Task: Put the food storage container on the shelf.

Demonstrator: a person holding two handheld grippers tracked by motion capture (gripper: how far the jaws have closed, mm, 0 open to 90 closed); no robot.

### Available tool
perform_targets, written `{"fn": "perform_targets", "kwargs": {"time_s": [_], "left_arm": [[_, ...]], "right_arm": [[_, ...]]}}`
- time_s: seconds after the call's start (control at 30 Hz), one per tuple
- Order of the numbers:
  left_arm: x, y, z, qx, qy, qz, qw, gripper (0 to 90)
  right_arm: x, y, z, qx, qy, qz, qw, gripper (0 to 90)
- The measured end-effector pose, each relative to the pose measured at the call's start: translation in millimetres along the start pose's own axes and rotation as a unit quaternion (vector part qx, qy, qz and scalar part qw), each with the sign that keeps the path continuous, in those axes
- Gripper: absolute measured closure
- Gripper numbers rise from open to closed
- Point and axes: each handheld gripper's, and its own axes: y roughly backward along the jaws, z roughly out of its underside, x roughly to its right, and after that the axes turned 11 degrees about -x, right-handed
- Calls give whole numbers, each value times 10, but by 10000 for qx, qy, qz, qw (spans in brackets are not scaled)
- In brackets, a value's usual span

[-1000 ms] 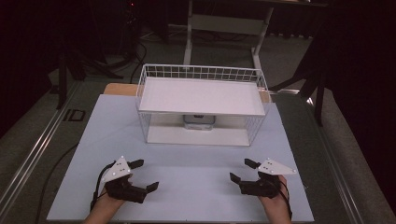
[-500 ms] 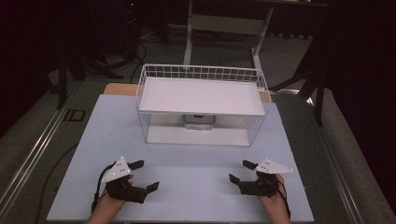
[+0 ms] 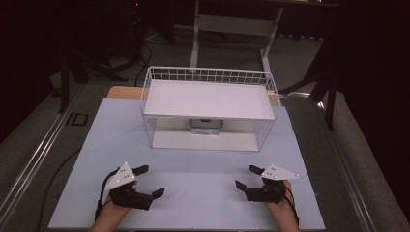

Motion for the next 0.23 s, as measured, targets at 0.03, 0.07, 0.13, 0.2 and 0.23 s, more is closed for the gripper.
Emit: {"fn": "perform_targets", "kwargs": {"time_s": [0.03, 0.07, 0.13, 0.2, 0.23], "left_arm": [[2, 4, -1, 8, -9, -3, 10000, 20], [1, 6, -2, -1, -28, -1, 10000, 21], [0, 7, 0, 2, -38, 13, 10000, 20], [-2, 5, 2, -4, -25, 6, 10000, 20], [-2, 5, 2, -4, -25, 6, 10000, 21]], "right_arm": [[1, -4, 1, -22, -18, -20, 10000, 179], [2, -11, 3, -19, -10, 4, 10000, 178], [10, -12, 4, -14, -41, 12, 10000, 177], [16, -9, 5, -1, -63, 70, 10000, 177], [16, -9, 5, -1, -63, 70, 10000, 177]]}}
